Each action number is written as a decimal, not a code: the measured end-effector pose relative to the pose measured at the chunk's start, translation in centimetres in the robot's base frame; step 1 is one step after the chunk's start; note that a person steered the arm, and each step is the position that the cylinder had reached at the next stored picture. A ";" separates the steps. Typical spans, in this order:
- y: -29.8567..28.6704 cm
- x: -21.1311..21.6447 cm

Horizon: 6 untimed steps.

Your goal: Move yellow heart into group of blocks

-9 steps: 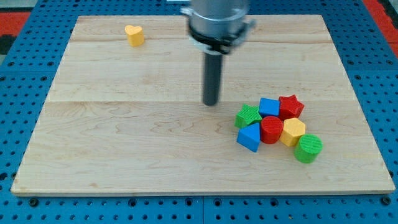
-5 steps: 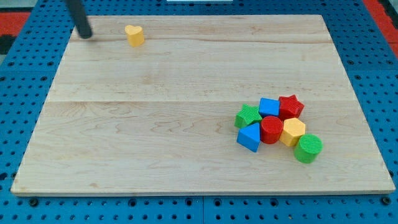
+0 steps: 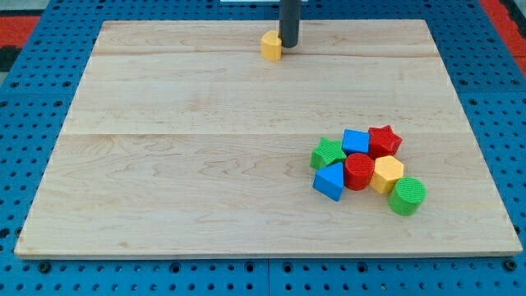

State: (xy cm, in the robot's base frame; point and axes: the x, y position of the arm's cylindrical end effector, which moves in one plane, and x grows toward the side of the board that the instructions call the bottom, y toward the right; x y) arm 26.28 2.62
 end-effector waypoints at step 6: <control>-5.1 11.9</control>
State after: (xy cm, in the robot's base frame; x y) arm 38.16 -2.48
